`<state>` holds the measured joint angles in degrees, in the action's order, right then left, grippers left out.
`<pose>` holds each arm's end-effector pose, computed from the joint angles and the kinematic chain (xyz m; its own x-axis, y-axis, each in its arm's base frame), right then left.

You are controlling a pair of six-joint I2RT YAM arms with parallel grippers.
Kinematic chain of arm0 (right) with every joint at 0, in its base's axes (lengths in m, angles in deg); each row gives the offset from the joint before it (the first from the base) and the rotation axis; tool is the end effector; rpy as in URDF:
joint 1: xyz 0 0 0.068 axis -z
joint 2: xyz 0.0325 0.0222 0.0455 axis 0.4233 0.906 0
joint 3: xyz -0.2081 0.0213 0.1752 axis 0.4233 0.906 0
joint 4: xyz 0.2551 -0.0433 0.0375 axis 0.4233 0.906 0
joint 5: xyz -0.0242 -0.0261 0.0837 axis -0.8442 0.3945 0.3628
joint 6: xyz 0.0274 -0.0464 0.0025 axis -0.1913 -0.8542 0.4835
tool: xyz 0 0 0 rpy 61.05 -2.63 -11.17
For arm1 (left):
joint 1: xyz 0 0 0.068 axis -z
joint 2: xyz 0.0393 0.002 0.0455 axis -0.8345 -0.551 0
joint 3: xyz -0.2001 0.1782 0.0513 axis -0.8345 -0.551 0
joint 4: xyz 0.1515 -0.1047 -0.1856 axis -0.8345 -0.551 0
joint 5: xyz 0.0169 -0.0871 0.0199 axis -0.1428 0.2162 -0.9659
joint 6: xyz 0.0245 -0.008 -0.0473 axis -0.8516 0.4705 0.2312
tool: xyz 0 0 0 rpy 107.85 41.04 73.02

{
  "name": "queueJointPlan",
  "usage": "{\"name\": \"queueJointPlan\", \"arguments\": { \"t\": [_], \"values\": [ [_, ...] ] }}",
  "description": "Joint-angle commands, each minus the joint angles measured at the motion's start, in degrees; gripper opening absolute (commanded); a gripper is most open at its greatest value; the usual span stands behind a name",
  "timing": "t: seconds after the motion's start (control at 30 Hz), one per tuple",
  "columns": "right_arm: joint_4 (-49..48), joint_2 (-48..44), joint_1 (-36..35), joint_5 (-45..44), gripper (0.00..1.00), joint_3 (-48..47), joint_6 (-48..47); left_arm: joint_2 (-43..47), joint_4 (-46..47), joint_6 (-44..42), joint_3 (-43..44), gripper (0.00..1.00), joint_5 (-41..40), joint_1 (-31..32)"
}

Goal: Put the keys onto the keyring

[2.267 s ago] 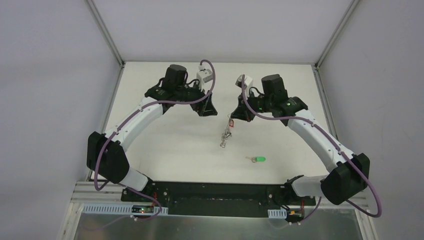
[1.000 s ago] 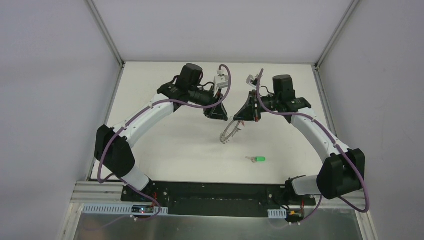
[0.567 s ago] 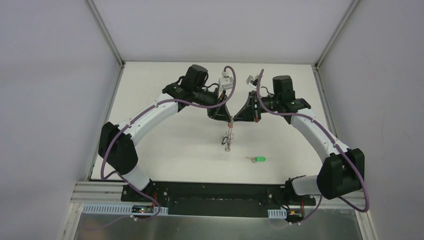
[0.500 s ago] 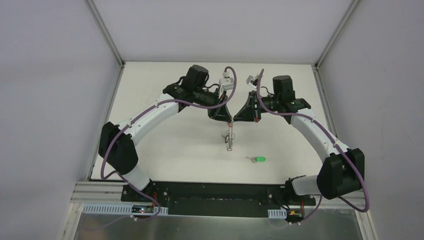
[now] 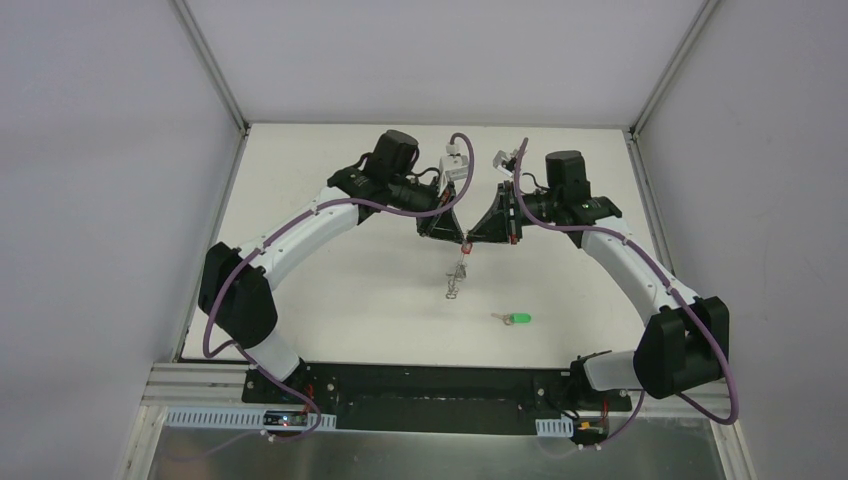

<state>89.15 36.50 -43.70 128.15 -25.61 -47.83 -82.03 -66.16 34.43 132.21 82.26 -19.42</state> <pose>0.2655 0.1247 0.3165 -0.1592 -0.1829 -0.9701 -0.9871 0.0147 0.1593 0.2753 -0.2454 0.3409 -0.3100 0.3119 -0.8981 0.9444 -0.0077 -0.3286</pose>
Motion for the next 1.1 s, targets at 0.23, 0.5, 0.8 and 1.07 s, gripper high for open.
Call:
{"name": "queueJointPlan", "arguments": {
  "t": [0.23, 0.5, 0.8, 1.07],
  "values": [
    [-3.07, -0.22, 0.14, -2.10, 0.00, 0.01, 1.32, 0.39, 1.23, 1.02, 2.08, 0.00, 3.55, 0.38],
    [-3.08, -0.10, -0.30, -3.51, 0.00, -0.10, 1.62, 0.25, 2.25, 3.59, 2.27, 0.00, 1.83, 0.38],
    [-2.62, 0.16, -0.72, -2.62, 0.00, -0.10, 1.20, -0.01, 2.64, 4.15, 2.36, 0.00, 0.95, 0.38],
    [-1.64, 0.56, -1.77, -2.86, 0.01, -0.35, 0.26, -0.31, 3.78, 5.65, 2.36, 0.00, 1.02, 0.38]
  ]
}}
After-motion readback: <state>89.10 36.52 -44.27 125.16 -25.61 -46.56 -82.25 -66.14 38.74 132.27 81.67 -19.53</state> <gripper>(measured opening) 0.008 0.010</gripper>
